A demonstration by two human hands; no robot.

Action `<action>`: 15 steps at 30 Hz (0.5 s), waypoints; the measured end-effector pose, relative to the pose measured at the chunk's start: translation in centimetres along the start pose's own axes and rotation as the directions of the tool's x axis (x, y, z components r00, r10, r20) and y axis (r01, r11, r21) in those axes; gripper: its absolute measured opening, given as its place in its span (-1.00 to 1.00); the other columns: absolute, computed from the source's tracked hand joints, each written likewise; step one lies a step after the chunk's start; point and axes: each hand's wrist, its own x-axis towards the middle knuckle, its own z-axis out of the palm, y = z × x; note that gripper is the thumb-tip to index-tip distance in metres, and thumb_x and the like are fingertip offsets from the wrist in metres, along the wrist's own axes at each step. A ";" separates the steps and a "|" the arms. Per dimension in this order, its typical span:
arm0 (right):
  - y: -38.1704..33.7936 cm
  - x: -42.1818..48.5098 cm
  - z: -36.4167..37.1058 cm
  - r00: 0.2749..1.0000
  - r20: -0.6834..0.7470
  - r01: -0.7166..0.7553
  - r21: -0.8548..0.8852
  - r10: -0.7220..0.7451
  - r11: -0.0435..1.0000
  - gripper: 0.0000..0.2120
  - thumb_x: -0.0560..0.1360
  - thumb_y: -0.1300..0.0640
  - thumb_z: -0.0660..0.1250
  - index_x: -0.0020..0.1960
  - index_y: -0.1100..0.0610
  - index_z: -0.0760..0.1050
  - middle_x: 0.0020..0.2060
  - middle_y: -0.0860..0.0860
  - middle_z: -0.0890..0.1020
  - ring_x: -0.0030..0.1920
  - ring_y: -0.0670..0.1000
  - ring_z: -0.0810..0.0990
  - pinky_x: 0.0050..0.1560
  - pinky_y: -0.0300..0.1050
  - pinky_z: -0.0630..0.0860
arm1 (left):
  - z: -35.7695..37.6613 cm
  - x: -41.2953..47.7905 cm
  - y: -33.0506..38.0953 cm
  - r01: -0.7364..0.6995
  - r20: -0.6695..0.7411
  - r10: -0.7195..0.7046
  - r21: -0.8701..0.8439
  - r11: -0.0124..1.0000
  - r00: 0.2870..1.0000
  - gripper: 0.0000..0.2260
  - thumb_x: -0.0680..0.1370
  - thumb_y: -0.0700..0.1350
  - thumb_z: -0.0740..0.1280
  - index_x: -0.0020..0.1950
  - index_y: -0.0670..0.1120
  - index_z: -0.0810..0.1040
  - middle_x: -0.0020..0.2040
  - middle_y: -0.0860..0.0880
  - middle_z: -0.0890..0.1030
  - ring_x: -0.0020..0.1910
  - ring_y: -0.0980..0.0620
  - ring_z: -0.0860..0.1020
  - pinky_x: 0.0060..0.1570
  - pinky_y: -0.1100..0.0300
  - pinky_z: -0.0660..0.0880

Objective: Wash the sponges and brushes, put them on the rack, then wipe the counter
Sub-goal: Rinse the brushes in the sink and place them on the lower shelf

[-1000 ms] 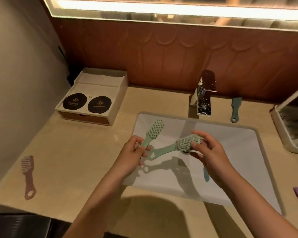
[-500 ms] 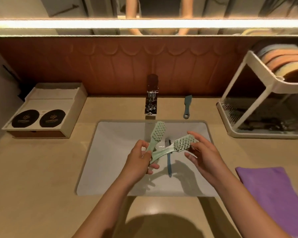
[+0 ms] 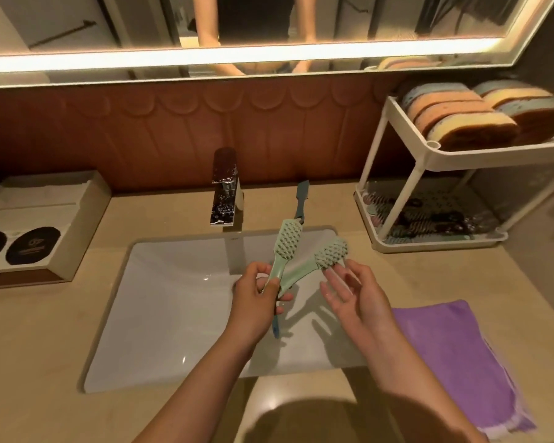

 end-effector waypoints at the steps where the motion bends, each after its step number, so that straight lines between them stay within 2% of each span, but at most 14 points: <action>1: 0.2 0.1 0.2 1.000 -0.005 -0.012 -0.034 0.012 0.999 -0.85 0.57 0.17 0.20 0.11 0.15 0.45 0.03 0.07 0.56 0.01 0.03 0.58 0.05 -0.01 0.52 | 0.8 0.0 -0.1 -0.004 -0.013 0.004 -0.002 1.000 1.000 -0.93 0.61 -0.21 0.15 0.05 -0.14 0.41 -0.09 -0.05 0.65 -0.32 0.21 0.62 -0.34 0.28 0.54; 3: 0.1 0.3 0.7 0.999 -0.019 -0.028 -0.057 0.027 0.998 -0.85 0.56 0.15 0.22 0.10 0.13 0.47 -0.04 0.05 0.57 0.07 0.06 0.58 0.19 0.08 0.48 | 2.1 0.0 -0.4 -0.023 -0.018 0.024 0.017 1.000 1.000 -0.94 0.60 -0.21 0.16 0.02 -0.10 0.41 -0.07 -0.04 0.65 -0.25 0.20 0.64 -0.24 0.17 0.57; 6: -0.9 1.3 1.3 0.999 -0.038 0.004 -0.036 -0.006 0.999 -0.66 0.56 0.13 0.25 0.32 0.12 0.38 0.13 0.10 0.58 0.15 0.09 0.56 0.10 0.04 0.50 | 3.7 0.3 -0.6 -0.054 0.026 0.052 0.082 0.995 0.998 -0.91 0.60 -0.21 0.18 -0.06 -0.04 0.41 -0.08 0.02 0.66 -0.14 0.12 0.65 -0.18 0.11 0.58; 8: -1.3 2.0 1.5 0.996 -0.079 0.042 -0.003 -0.042 0.999 -0.62 0.56 0.12 0.25 0.36 0.10 0.34 0.15 0.12 0.57 0.12 0.08 0.56 -0.01 0.00 0.52 | 4.3 0.3 -0.8 -0.052 0.064 0.045 0.104 0.993 0.997 -0.92 0.59 -0.22 0.18 -0.05 -0.05 0.40 -0.08 0.00 0.67 -0.07 0.01 0.64 -0.17 0.10 0.57; 11: -1.7 3.5 1.5 0.981 -0.165 0.099 -0.024 -0.102 0.995 -0.62 0.55 0.08 0.26 0.35 0.07 0.33 -0.03 0.05 0.60 -0.01 0.01 0.58 -0.13 -0.08 0.52 | 5.6 0.7 -0.8 -0.042 0.123 0.031 0.087 0.995 0.992 -0.96 0.59 -0.23 0.18 0.00 -0.11 0.40 -0.07 -0.06 0.68 -0.07 -0.06 0.63 -0.18 0.12 0.56; 13: -2.1 4.4 1.2 0.966 -0.218 0.141 -0.017 -0.141 0.990 -0.64 0.56 0.08 0.25 0.34 0.07 0.35 -0.05 0.06 0.61 -0.12 -0.02 0.58 -0.15 -0.08 0.53 | 6.4 0.9 -0.6 -0.021 0.161 0.013 0.047 0.999 0.987 -0.95 0.60 -0.22 0.17 0.02 -0.13 0.39 -0.05 -0.07 0.68 -0.06 -0.01 0.62 -0.18 0.17 0.55; 15: -2.8 5.3 0.7 0.952 -0.262 0.163 0.007 -0.155 0.987 -0.64 0.57 0.11 0.24 0.35 0.09 0.36 0.05 0.12 0.60 -0.14 -0.01 0.59 -0.08 -0.03 0.55 | 7.1 1.4 -0.3 0.008 0.181 -0.011 0.021 1.000 0.983 -0.94 0.60 -0.21 0.16 0.03 -0.14 0.40 -0.05 -0.05 0.68 -0.03 0.05 0.62 -0.14 0.19 0.56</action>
